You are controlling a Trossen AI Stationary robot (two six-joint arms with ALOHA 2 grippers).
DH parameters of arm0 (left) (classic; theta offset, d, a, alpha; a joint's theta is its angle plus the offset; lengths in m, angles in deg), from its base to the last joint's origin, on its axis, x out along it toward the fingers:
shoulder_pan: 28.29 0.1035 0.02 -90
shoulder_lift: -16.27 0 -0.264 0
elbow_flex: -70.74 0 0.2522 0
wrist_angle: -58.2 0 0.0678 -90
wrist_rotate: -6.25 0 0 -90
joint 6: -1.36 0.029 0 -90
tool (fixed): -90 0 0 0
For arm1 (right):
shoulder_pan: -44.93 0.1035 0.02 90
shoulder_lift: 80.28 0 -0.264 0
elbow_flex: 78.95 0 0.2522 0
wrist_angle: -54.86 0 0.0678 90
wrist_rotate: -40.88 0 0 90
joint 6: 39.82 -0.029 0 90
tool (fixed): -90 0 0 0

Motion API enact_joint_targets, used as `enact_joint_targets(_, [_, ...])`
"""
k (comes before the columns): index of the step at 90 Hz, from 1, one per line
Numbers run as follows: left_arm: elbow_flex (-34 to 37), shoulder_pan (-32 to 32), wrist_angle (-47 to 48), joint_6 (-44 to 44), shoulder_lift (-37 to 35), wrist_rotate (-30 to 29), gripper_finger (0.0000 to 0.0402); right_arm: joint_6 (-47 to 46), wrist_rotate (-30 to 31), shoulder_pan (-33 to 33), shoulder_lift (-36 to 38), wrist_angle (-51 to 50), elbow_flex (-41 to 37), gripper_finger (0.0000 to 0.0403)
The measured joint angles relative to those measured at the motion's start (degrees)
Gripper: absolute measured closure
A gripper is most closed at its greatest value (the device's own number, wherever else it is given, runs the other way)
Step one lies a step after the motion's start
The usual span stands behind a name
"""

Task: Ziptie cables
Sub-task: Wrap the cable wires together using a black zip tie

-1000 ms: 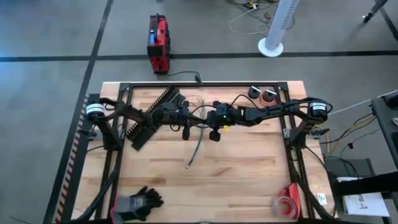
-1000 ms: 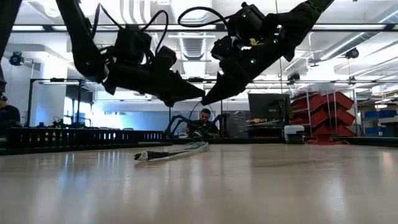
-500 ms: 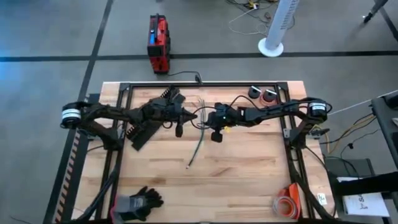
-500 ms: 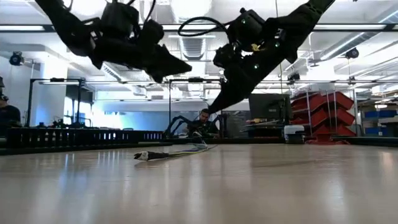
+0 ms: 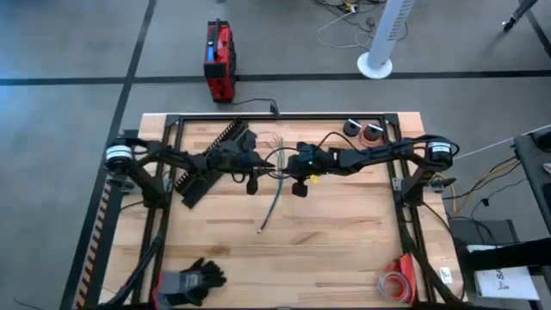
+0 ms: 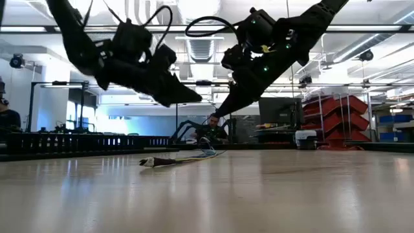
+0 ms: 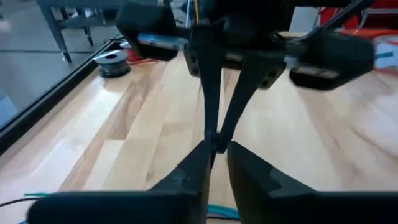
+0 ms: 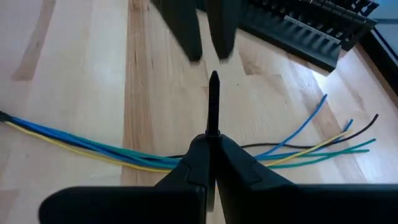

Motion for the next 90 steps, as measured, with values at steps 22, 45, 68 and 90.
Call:
enact_joint_targets(22, [-1.9, -0.1, -3.8, 3.4, 5.5, 0.4, 0.033, 0.1, -0.2, 0.0, 0.0, -0.1, 0.0, 0.0401])
enact_joint_targets(45, [-5.1, -0.1, -3.9, 6.3, 7.9, 3.0, 0.0364, 0.3, -0.2, 0.0, 0.0, -0.1, 0.0, 0.0401])
enact_joint_targets(68, [-6.6, 0.0, 0.8, 8.0, 7.4, 3.1, 0.0398, 0.5, -0.2, 0.0, 0.0, -0.5, 0.0, 0.0401])
enact_joint_targets(90, [-6.6, 0.0, 1.5, 5.6, 7.2, 3.1, 0.04, 0.5, 0.0, 0.0, -0.1, -0.4, 0.0, 0.0377])
